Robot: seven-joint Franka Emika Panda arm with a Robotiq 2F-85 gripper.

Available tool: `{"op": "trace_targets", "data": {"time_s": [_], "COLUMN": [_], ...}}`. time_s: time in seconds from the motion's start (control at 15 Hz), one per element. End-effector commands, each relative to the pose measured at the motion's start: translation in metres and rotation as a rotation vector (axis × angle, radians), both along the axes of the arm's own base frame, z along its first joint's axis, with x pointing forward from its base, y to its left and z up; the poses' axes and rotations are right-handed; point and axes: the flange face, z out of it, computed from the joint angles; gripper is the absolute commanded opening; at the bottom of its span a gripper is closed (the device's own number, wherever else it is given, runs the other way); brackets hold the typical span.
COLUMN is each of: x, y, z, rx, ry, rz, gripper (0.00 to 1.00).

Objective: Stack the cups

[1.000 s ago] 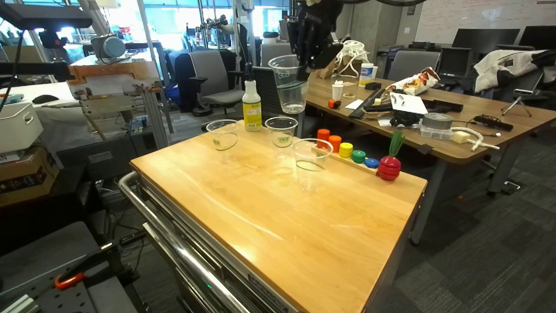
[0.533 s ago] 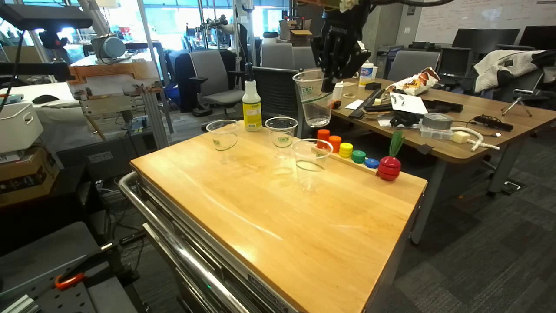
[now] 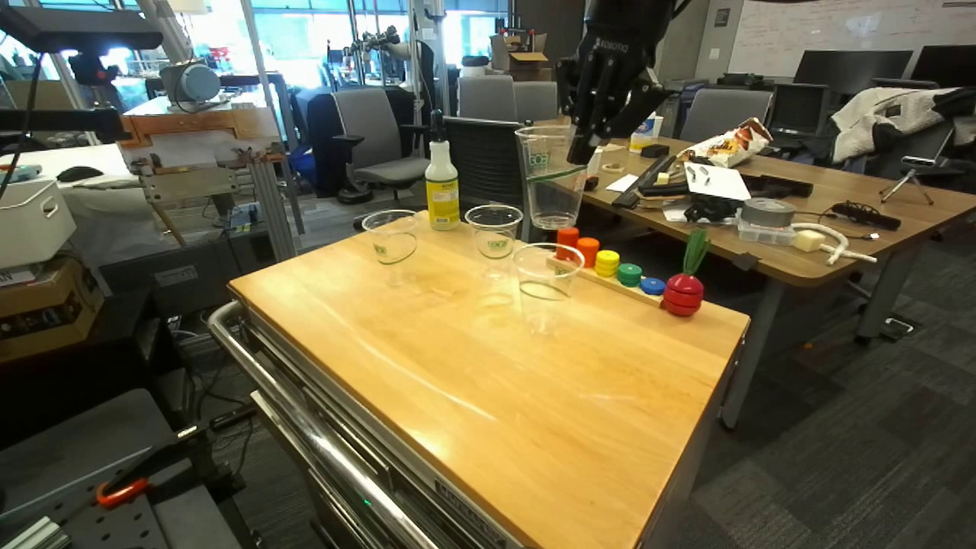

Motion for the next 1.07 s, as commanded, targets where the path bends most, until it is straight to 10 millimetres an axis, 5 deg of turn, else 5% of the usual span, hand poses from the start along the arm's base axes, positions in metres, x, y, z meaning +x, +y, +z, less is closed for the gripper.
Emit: {"op": "trace_targets", "data": {"time_s": [0.0,0.4,0.73,0.8,1.0], "x": [0.009,0.026,0.025,0.024,0.023], "y": [-0.007,-0.006,-0.007,-0.007,-0.008], "z": [-0.008,-0.052,-0.062,-0.062,-0.062], "rx": [0.028,0.049,0.054,0.058,0.068], "ry": [0.040,0.039,0.054,0.053,0.049], "rz": [0.041,0.060,0.103,0.109,0.119], "gripper": [0.01,0.01,0.01,0.31,0.45]}}
